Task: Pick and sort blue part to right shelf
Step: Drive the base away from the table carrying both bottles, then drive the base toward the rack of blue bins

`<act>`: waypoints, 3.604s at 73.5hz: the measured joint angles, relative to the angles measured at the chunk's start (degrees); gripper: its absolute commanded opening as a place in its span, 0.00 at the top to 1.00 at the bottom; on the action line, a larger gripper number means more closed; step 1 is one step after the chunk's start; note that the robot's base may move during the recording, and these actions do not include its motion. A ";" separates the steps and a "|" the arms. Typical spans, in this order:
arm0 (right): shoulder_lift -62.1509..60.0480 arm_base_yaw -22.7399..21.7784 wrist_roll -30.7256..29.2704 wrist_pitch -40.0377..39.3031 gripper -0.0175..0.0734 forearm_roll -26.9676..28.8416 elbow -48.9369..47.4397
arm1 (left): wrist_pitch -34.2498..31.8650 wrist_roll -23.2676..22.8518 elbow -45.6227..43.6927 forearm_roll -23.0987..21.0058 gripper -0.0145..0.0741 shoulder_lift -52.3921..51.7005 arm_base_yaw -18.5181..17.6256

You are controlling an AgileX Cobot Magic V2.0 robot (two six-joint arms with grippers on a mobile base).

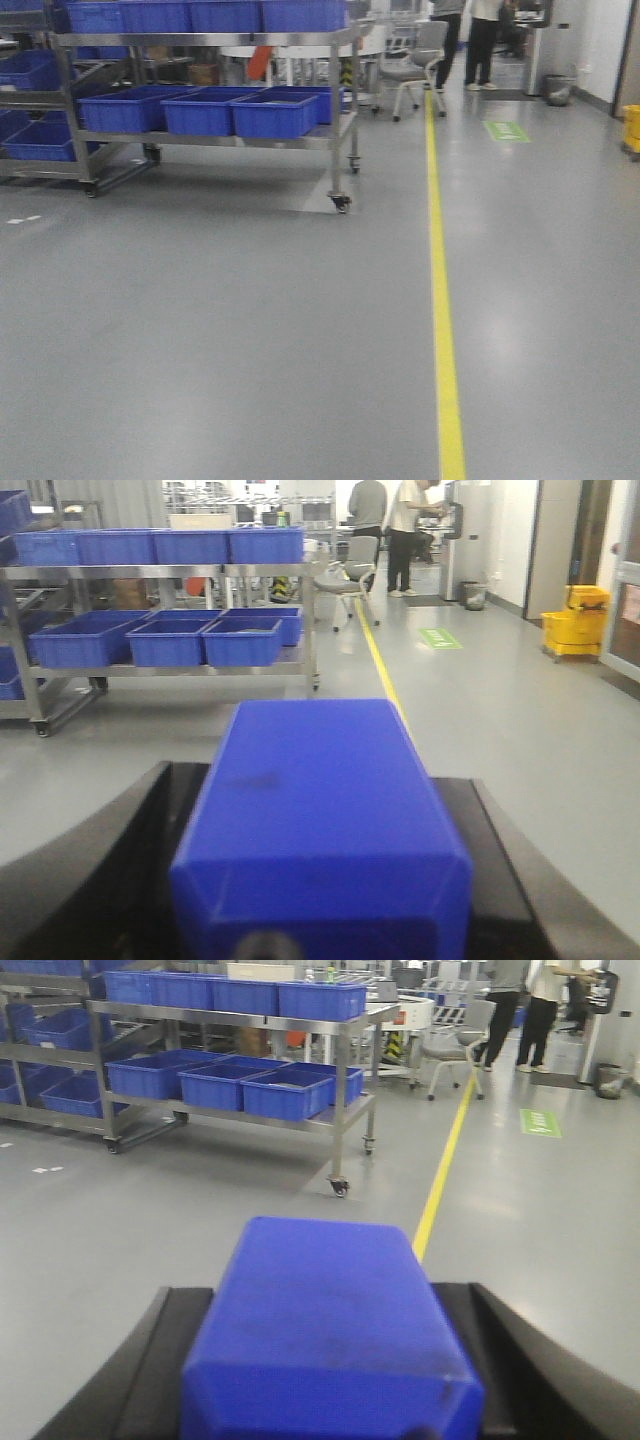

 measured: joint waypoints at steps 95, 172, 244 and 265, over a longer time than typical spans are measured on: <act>0.00 0.00 0.00 0.10 0.49 -0.12 0.00 | 0.00 0.00 0.12 0.00 0.48 0.00 0.00; 0.00 0.00 0.00 0.13 0.49 -0.12 0.00 | 0.00 0.00 0.12 0.00 0.48 0.00 0.00; 0.00 0.00 0.00 0.13 0.49 -0.12 0.00 | 0.00 0.00 0.12 0.00 0.48 0.00 0.00; 0.00 0.00 0.00 0.13 0.49 -0.12 0.00 | 0.00 0.00 0.12 0.00 0.48 0.00 0.00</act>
